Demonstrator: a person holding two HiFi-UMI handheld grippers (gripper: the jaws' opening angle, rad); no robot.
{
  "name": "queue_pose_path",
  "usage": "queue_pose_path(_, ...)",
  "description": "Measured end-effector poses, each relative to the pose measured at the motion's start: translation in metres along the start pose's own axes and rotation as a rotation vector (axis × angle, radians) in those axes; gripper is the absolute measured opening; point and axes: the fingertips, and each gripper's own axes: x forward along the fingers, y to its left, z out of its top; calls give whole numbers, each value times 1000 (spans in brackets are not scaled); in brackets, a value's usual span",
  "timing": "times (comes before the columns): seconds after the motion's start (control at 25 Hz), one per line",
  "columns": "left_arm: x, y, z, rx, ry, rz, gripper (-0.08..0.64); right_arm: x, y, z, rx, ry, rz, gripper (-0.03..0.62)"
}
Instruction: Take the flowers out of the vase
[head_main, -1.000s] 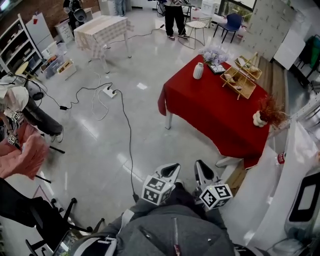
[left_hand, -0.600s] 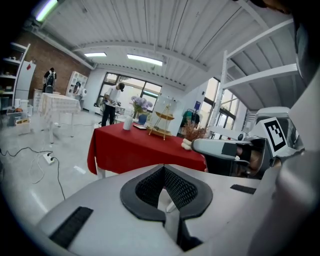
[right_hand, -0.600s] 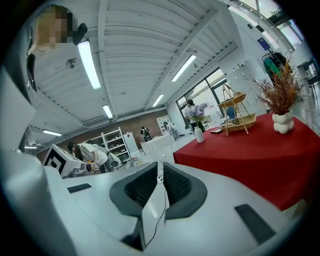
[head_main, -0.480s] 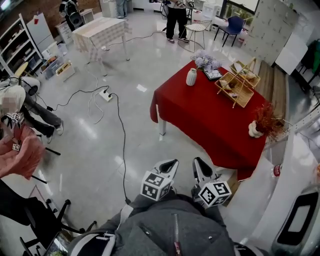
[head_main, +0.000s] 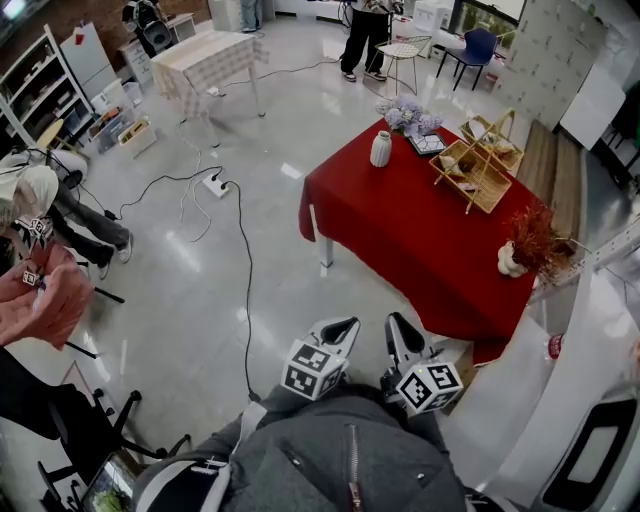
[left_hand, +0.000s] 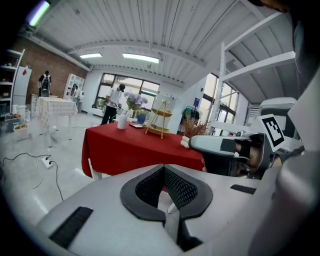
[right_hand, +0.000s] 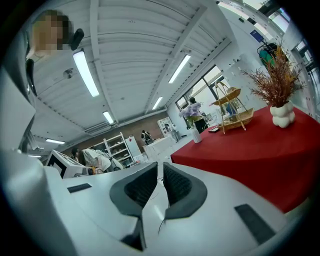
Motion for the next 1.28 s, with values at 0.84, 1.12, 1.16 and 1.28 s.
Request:
queue_pose_path(0.84, 29, 18, 26, 15, -36, 22, 9, 25, -21, 3, 5, 19, -3, 11)
queue_pose_path(1.12, 58, 58, 50, -24, -41, 39, 9, 74, -36, 17, 1, 39, 17, 11)
queue_pose_path(1.16, 64, 64, 54, -27, -42, 37, 9, 81, -40, 18, 3, 45, 17, 11)
queue_pose_path(1.28, 83, 78, 68, -34, -39, 9, 9, 102, -51, 23, 7, 61, 10, 11)
